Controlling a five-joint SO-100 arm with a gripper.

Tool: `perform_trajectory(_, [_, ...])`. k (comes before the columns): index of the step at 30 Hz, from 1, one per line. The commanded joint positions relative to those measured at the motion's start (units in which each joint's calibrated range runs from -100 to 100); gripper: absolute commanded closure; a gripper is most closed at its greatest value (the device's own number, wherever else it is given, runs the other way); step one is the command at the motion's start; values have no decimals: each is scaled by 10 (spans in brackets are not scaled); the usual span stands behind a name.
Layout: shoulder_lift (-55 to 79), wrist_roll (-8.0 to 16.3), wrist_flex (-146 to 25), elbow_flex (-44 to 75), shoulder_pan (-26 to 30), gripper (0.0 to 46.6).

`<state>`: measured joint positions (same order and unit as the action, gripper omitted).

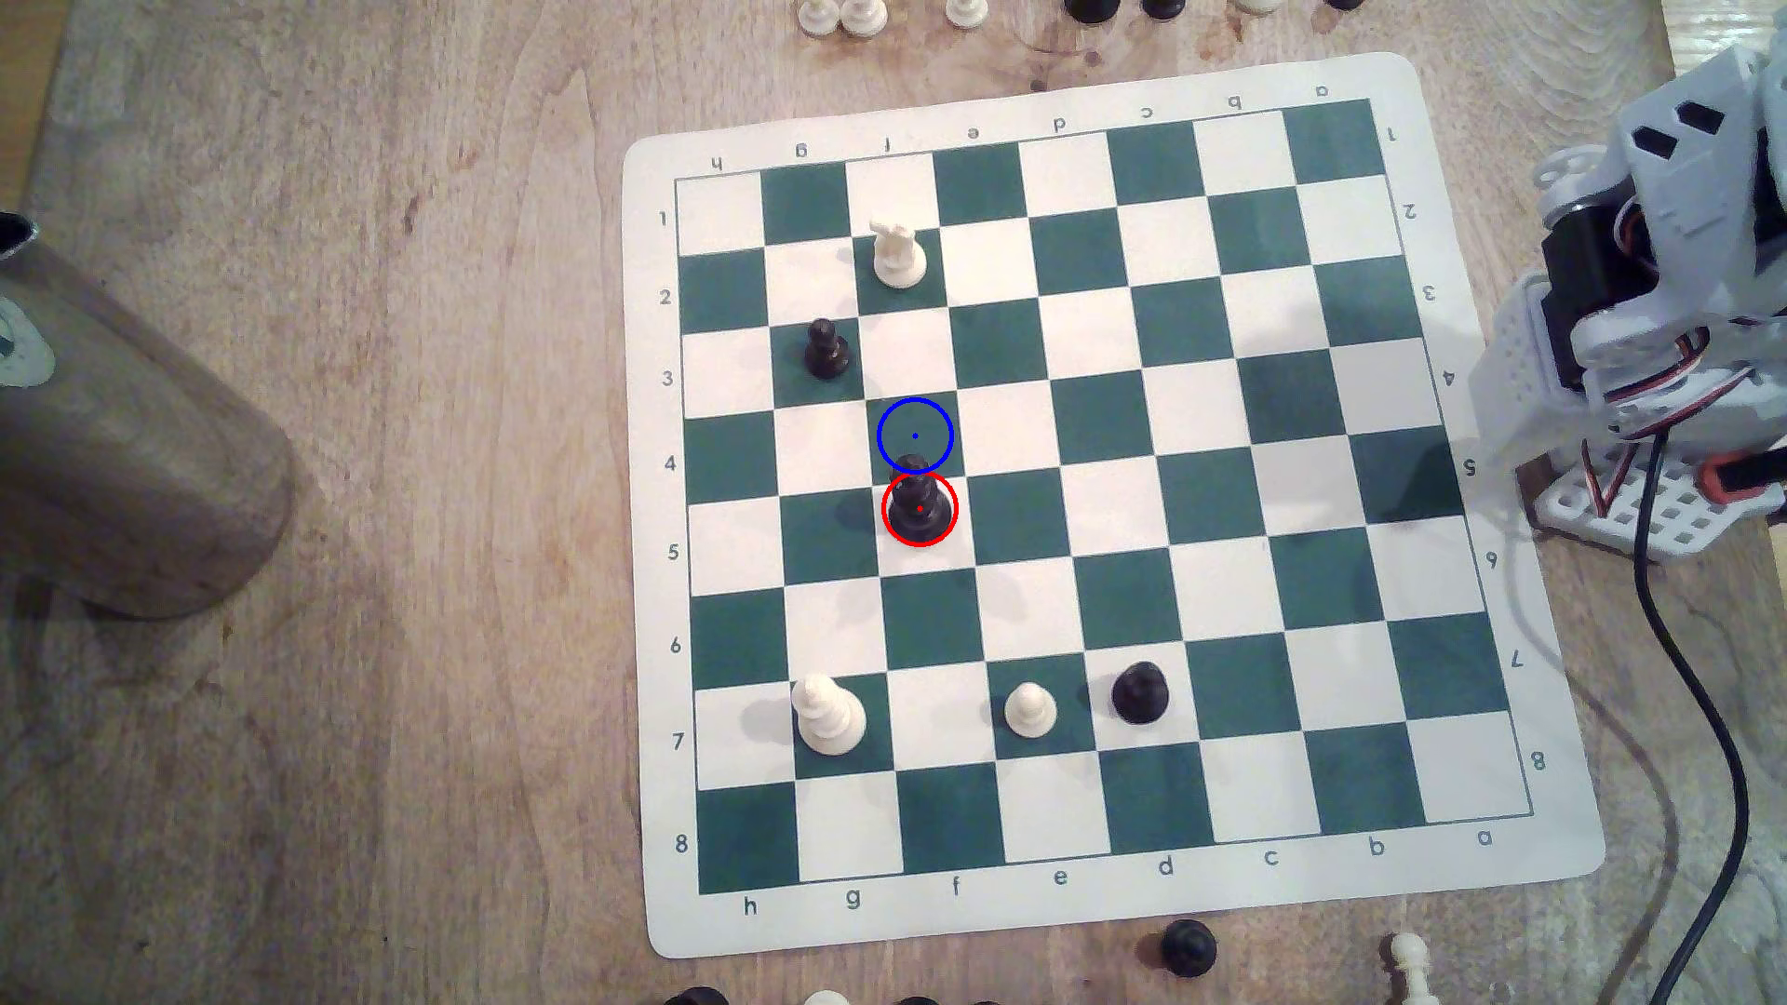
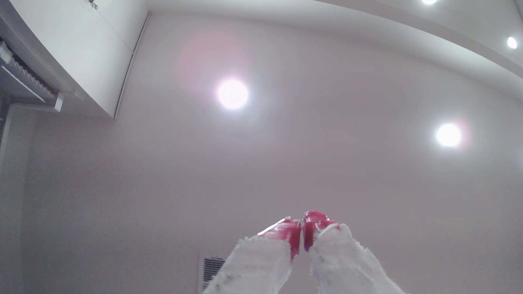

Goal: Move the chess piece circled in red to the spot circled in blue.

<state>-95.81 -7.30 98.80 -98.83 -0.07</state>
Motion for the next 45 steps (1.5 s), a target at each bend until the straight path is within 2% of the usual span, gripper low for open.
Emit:
perform_trajectory(1, [1,-1,-24,-11,7,464])
perform_trajectory(14, [1,-1,-433,10,23,464])
perform_trajectory(18, [1,1,-676,91,21,464])
perform_trajectory(20, [1,2,-863,177,11,464])
perform_trajectory(24, [1,3,-1083,281,-6,464])
perform_trajectory(26, [1,4,-1181,316,-12,459])
perform_trajectory(29, [1,4,-1312,365,-50,458])
perform_trajectory(32, [12,4,-1372,384,-68,456])
perform_trajectory(34, [19,27,-1429,401,-66,443])
perform_trajectory(36, [60,24,-1524,444,-63,442])
perform_trajectory(37, [85,29,-1547,462,-56,424])
perform_trajectory(40, [121,48,-1559,478,-36,392])
perform_trajectory(42, [153,73,-1552,481,-22,368])
perform_trajectory(45, [181,94,-1535,476,-10,350])
